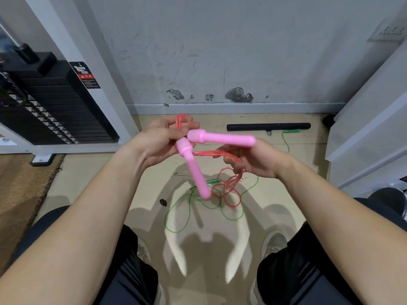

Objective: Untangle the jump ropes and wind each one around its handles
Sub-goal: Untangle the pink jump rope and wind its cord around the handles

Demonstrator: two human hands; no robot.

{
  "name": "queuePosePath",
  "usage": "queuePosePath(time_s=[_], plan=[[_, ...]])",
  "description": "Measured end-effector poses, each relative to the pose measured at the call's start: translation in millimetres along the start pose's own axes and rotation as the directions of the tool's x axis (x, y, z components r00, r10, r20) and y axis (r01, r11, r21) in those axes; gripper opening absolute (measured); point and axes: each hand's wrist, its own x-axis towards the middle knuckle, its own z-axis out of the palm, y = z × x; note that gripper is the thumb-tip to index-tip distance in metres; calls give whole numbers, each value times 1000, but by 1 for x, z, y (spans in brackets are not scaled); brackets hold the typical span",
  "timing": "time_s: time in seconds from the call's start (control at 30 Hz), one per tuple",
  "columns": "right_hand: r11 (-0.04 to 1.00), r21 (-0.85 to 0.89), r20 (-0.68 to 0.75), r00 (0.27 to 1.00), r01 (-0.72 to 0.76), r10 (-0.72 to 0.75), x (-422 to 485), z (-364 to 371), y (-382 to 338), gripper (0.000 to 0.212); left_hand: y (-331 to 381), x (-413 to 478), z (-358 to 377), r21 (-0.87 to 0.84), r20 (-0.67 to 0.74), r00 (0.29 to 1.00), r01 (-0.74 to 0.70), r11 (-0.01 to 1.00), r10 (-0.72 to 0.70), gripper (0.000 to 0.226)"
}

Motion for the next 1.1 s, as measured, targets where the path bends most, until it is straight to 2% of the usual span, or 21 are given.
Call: queuePosePath(time_s=[0.07,0.13,0.17,0.2,0.27,0.33,0.4,0.47,0.57,0.63,0.73,0.87,1.1], plan=[[995,52,77,994,-88,84,-4,-4,-4,56,-2,0,-1,242,66,997,-61,968,46,27],[995,-3,85,992,-96,96,-7,-1,-6,70,-7,2,2,453,132,988,-130,882,78,25],[995,-76,64,995,-72,77,-10,2,-6,71,-10,3,5,521,136,985,-158,839,101,25],[983,-180,32,999,-28,34,-11,6,-5,65,-13,4,7,570,123,983,-182,801,137,27],[910,-410,-41,996,56,-80,-10,15,-2,38,-19,7,13,645,66,972,-214,734,226,29],[831,-554,-160,973,51,-166,-6,18,3,27,-28,8,22,692,5,951,-227,686,309,29],[767,-641,-249,941,19,-231,-3,19,4,23,-38,11,31,692,-73,922,-228,685,381,30],[675,-737,-304,910,-36,-283,-1,22,5,20,-51,14,39,651,-183,896,-198,732,405,30],[541,-828,-362,878,-148,-313,2,27,11,19,-65,17,47,505,-321,909,-72,860,265,28],[509,-840,-388,865,-190,-318,6,28,18,23,-68,18,48,401,-302,948,31,916,100,35],[525,-826,-416,850,-206,-322,10,27,22,26,-66,17,44,423,-205,978,121,898,-35,60],[555,-804,-449,829,-212,-334,10,23,19,23,-68,13,41,492,-112,993,28,870,31,63],[531,-810,-472,815,-250,-336,12,27,30,24,-69,17,32,536,-54,998,-5,844,40,45]])
